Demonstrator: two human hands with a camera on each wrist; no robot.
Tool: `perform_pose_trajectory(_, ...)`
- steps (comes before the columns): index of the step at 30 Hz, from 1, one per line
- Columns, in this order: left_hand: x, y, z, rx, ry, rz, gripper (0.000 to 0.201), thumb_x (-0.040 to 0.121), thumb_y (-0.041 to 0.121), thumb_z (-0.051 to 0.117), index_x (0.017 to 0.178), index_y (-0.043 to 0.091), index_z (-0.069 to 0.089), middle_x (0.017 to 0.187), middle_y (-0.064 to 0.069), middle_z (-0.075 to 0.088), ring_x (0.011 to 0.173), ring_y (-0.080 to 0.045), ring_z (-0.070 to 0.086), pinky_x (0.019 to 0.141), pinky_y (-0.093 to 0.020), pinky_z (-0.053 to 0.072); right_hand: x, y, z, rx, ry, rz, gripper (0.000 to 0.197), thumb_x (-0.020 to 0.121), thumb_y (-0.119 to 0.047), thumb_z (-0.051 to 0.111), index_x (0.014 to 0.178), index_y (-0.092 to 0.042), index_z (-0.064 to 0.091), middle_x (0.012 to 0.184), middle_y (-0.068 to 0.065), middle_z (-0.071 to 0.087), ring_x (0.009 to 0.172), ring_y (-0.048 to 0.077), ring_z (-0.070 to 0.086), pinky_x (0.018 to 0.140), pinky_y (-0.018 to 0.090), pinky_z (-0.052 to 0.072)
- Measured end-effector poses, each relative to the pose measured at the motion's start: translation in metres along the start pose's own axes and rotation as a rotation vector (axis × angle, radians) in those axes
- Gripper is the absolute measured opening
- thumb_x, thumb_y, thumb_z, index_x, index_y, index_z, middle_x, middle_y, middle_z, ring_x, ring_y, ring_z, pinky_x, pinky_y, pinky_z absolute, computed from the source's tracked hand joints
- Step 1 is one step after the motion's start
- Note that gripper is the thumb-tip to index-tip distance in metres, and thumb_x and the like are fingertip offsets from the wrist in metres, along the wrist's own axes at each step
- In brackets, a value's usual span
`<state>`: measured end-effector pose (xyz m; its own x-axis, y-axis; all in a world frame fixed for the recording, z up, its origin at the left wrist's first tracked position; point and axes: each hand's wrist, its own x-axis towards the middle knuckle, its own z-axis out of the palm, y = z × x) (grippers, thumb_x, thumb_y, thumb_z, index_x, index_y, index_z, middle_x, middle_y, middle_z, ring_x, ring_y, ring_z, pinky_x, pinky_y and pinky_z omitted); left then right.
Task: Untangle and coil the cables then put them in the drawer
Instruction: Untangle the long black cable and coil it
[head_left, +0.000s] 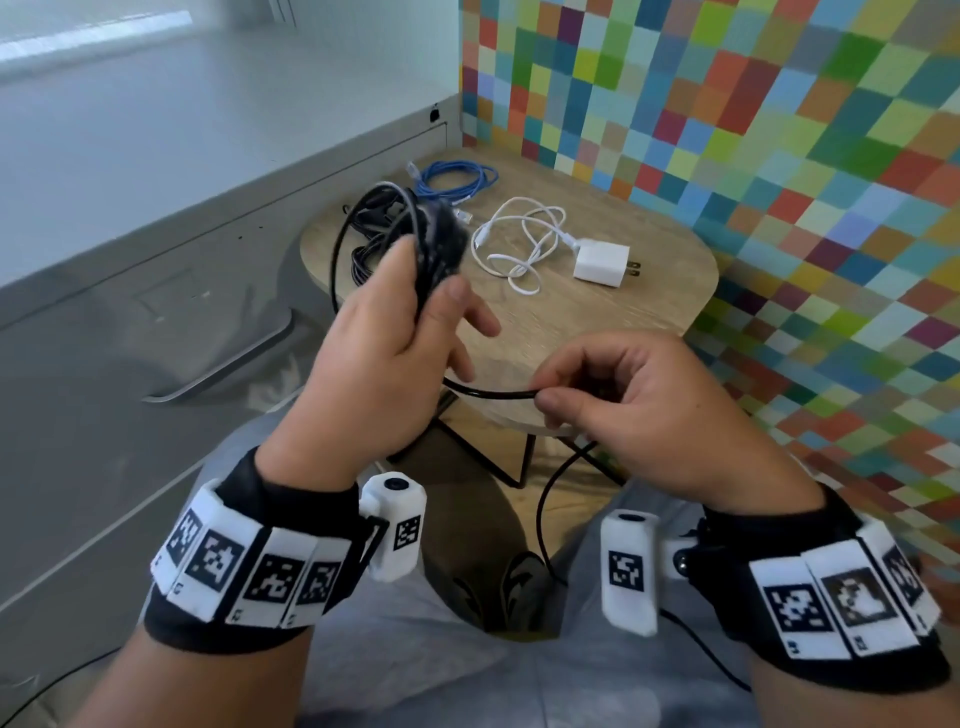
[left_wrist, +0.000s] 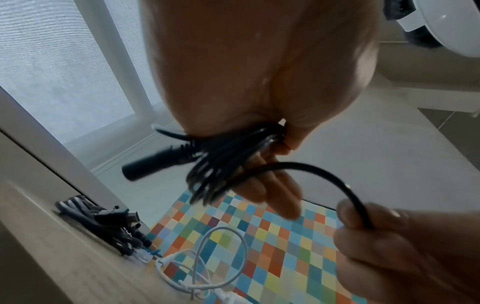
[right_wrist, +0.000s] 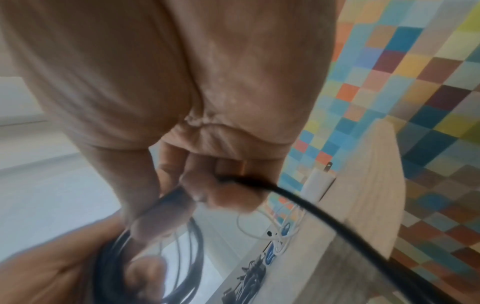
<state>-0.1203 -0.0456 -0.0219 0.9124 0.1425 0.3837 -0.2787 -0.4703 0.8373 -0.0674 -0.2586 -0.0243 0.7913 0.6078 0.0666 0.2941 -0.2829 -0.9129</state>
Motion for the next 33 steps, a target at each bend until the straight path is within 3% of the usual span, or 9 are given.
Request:
perform_pose_trajectory(3,-0.003,0.001,0.004,0.001,-0.207,0.001,0.016,0.108,0.023,0.049,0.103,0.037,0.055,0.085,0.004,0.072,0.071,-0.018,0.074,0.067,-0.035,0.059,0.0,-0.004,0.01,-0.009,0.033,-0.098,0.012,0.092,-0.007,0.077,0.088,-0.019,0.08,0.08,-0.002,0.077,0.077,0.012,0.073,0.075,0.029,0.06)
perform_pose_trajectory(5,-0.003,0.0,0.008,-0.065,-0.347,-0.082,0.014,0.105,0.026,0.05,0.094,0.023,0.058,0.073,-0.001,0.069,0.059,-0.021,0.068,0.057,-0.037,0.056,-0.001,-0.003,0.015,-0.006,0.072,-0.152,0.01,0.091,-0.005,0.077,0.088,-0.015,0.079,0.082,-0.003,0.078,0.082,0.017,0.076,0.079,0.034,0.061)
perform_pose_trajectory(7,-0.001,-0.002,0.008,-0.141,-0.423,-0.168,0.023,0.101,0.029,0.05,0.088,0.011,0.055,0.059,0.002,0.058,0.047,-0.016,0.052,0.05,-0.025,0.043,-0.001,-0.001,0.015,-0.001,0.139,-0.177,0.007,0.088,-0.008,0.081,0.087,-0.015,0.08,0.082,-0.004,0.079,0.081,0.018,0.076,0.075,0.035,0.062)
perform_pose_trajectory(14,0.0,-0.001,-0.003,-0.317,-0.528,-0.342,0.056,0.1,0.047,0.04,0.075,0.006,0.069,0.052,0.0,0.034,0.046,-0.015,0.024,0.045,-0.023,0.022,-0.004,-0.002,-0.005,-0.079,0.232,-0.203,0.019,0.086,-0.014,0.084,0.094,-0.03,0.081,0.084,-0.006,0.078,0.072,0.027,0.068,0.064,0.045,0.056)
perform_pose_trajectory(19,0.0,-0.003,-0.014,-0.656,-0.453,-0.508,0.047,0.094,0.039,0.045,0.057,0.015,0.059,0.045,0.004,0.03,0.039,-0.01,0.016,0.043,-0.029,0.009,-0.003,0.004,-0.017,-0.258,0.388,-0.279,0.021,0.095,-0.016,0.075,0.111,-0.028,0.078,0.099,-0.004,0.068,0.099,0.014,0.065,0.086,0.027,0.052)
perform_pose_trajectory(22,-0.002,-0.005,-0.01,-0.866,-0.563,-0.497,0.046,0.097,0.048,0.054,0.063,0.016,0.056,0.047,0.006,0.029,0.039,-0.01,0.012,0.043,-0.03,0.008,0.002,0.007,-0.013,-0.346,0.557,-0.317,0.022,0.094,-0.028,0.077,0.116,-0.029,0.076,0.094,0.001,0.059,0.093,0.018,0.058,0.081,0.025,0.046)
perform_pose_trajectory(27,-0.01,-0.002,0.014,-1.194,-0.69,-0.386,0.041,0.087,0.042,0.078,0.072,0.019,0.046,0.054,0.007,0.025,0.04,-0.008,0.016,0.04,-0.026,0.01,0.007,0.003,0.0,-0.003,0.604,-0.219,0.016,0.091,-0.02,0.08,0.107,-0.022,0.079,0.085,-0.014,0.078,0.082,0.002,0.073,0.076,0.017,0.054)
perform_pose_trajectory(30,-0.009,0.005,0.025,-1.22,-0.58,-0.45,0.039,0.089,0.044,0.074,0.069,0.022,0.051,0.051,0.01,0.027,0.039,-0.008,0.016,0.041,-0.022,0.015,0.008,0.008,0.003,0.298,0.437,-0.036,0.016,0.1,-0.021,0.069,0.1,-0.012,0.083,0.077,0.0,0.077,0.076,0.015,0.071,0.077,0.034,0.058)
perform_pose_trajectory(33,-0.004,0.007,0.027,-1.169,-0.375,-0.526,0.039,0.096,0.047,0.055,0.066,0.023,0.048,0.048,0.013,0.029,0.04,-0.009,0.011,0.04,-0.023,0.014,0.008,0.01,0.004,0.651,0.29,0.102,0.053,0.103,-0.043,0.051,0.107,0.004,0.076,0.089,0.02,0.072,0.084,0.031,0.069,0.083,0.04,0.06)
